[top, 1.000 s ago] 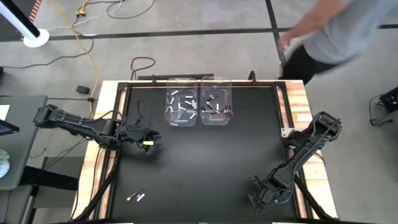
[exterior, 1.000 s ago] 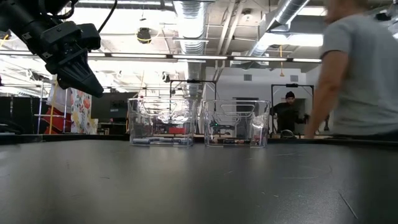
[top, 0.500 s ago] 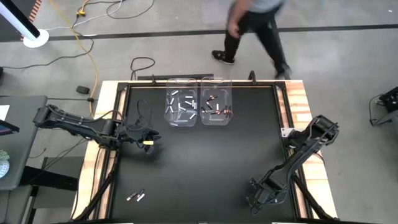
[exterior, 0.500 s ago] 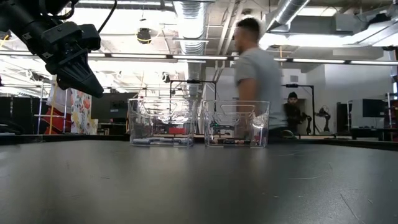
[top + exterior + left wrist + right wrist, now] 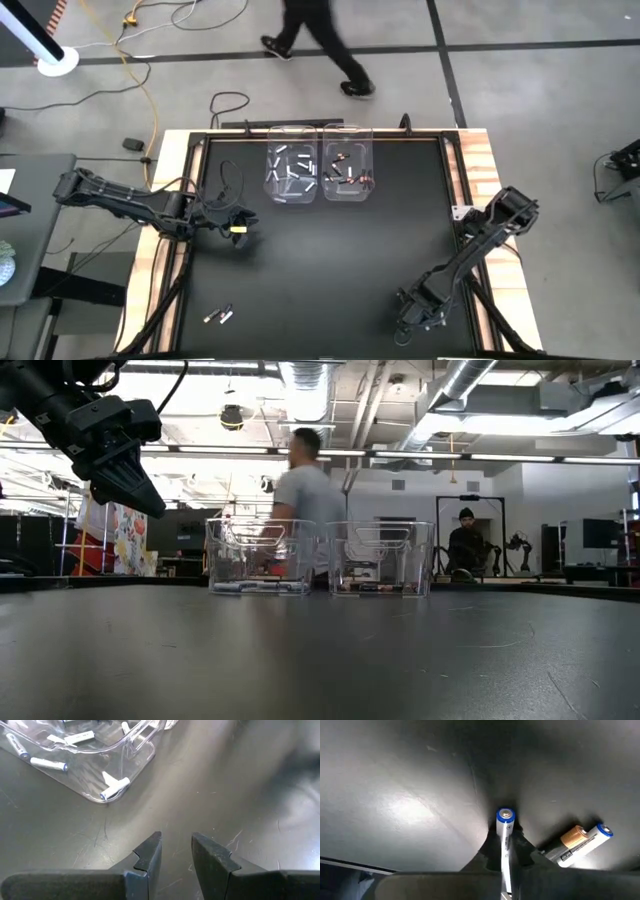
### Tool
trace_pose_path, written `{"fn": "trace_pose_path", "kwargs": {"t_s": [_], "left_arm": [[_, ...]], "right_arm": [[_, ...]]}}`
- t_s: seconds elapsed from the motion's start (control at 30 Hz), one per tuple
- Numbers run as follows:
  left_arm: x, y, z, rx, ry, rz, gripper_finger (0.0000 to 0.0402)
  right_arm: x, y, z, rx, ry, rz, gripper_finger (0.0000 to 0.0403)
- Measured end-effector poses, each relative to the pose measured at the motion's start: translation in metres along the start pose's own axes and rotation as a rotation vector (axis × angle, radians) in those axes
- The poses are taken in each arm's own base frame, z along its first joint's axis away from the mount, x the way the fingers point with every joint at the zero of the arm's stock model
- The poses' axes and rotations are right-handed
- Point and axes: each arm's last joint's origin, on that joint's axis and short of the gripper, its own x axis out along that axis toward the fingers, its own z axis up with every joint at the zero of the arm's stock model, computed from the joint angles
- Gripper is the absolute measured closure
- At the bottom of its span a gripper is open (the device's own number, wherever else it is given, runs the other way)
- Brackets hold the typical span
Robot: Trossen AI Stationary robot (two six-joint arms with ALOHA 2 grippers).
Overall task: Sort batteries
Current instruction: Put the white battery into the left transparent bin
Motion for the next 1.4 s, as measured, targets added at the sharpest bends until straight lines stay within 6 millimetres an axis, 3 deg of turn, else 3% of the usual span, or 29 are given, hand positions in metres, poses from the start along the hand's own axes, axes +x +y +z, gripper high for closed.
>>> {"fn": "trace_pose_path", "kwargs": {"t_s": [0.2,0.5,0.7,0.9,1.1,1.4], "left_arm": [[0.000,0.000,0.000,0.002,0.004,0.003,0.0301],[0.000,0.000,0.000,0.001,0.003,0.002,0.0301],[0.000,0.000,0.000,0.004,0.003,0.002,0.0301],[0.000,0.000,0.000,0.000,0.002,0.001,0.0301],[0.000,0.000,0.000,-0.002,0.002,0.002,0.0301],[0.000,0.000,0.000,-0.002,0.002,0.002,0.0301]], "right_arm": [[-0.014,0.002,0.008,0.024,-0.029,0.051,0.0392],[-0.056,0.007,0.035,0.136,-0.276,0.269,0.0391],[-0.084,0.020,0.072,0.111,-0.379,0.444,0.0391],[-0.116,0.038,0.118,-0.038,-0.557,0.660,0.0391],[-0.162,0.045,0.163,-0.181,-0.794,0.796,0.0391],[-0.273,0.036,0.212,-0.406,-1.144,0.658,0.0392]]}}
